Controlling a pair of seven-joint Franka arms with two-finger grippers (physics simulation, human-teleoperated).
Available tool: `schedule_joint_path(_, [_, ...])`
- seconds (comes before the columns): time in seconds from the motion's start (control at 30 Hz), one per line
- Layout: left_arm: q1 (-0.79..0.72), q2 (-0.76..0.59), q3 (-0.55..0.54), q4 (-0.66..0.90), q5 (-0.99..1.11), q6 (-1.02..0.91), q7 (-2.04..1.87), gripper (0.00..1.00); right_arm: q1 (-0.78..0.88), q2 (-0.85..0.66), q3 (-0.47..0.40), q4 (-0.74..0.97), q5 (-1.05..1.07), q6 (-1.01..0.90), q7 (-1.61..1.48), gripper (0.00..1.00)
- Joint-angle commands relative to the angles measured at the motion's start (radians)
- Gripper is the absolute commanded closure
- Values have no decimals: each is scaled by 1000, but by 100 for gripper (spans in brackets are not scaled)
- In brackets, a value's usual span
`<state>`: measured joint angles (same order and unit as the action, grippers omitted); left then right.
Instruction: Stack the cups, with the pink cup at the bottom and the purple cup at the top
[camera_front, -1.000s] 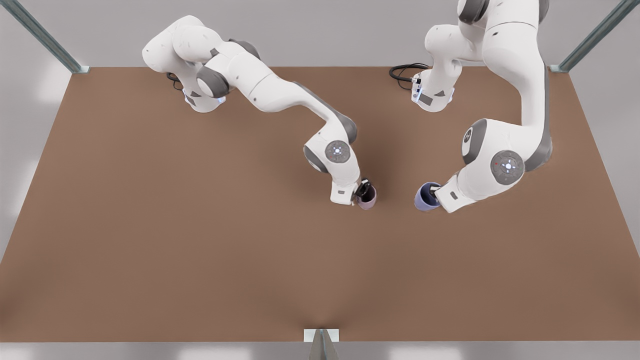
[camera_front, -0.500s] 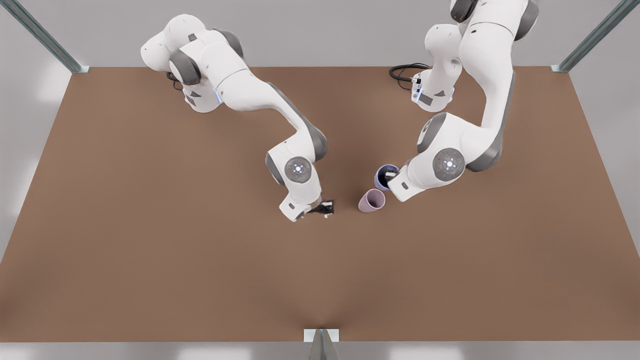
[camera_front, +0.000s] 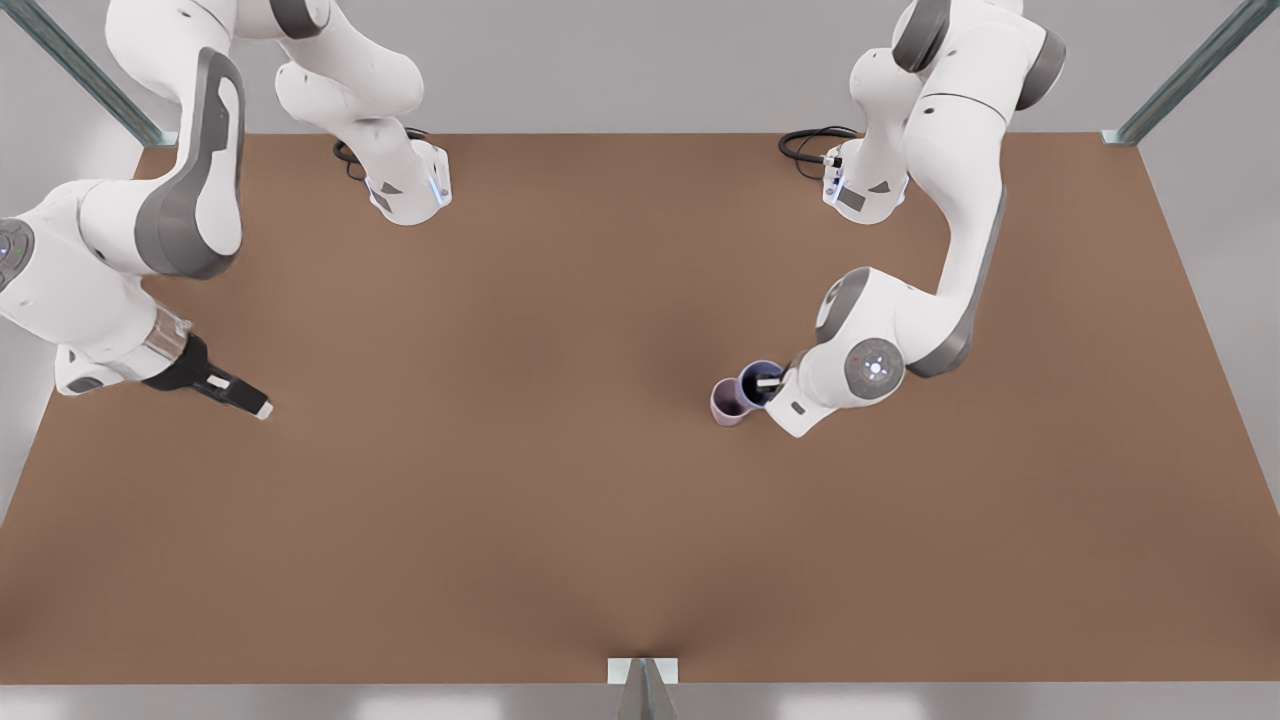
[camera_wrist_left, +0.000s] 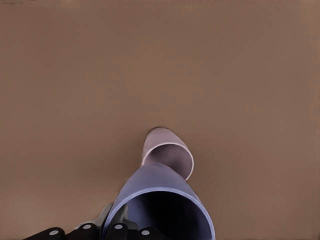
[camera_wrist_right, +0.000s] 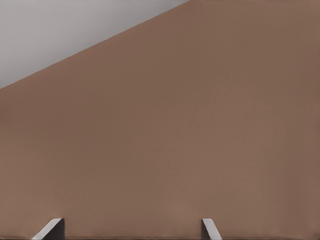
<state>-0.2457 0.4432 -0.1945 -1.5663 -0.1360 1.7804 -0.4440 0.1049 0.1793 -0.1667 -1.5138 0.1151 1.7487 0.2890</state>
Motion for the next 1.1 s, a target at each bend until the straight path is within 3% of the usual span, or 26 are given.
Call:
schedule_joint_path(0.0, [-7, 9, 0, 17, -7, 33, -171, 79, 9, -8, 1, 4, -46, -127, -418, 0])
schedule_joint_path(0.07, [-20, 28, 0, 49, -7, 33, -196, 79, 3, -1, -2, 69, -98, -127, -406, 0])
schedule_joint_path(0.17, [-20, 35, 0, 52, -8, 53, -214, 79, -76, -8, -17, 69, -9, -132, -416, 0])
schedule_joint_path(1.07, [-44, 88, 0, 46, -5, 2, -237, 79, -73, 34, -10, 89, -5, -113, -407, 0])
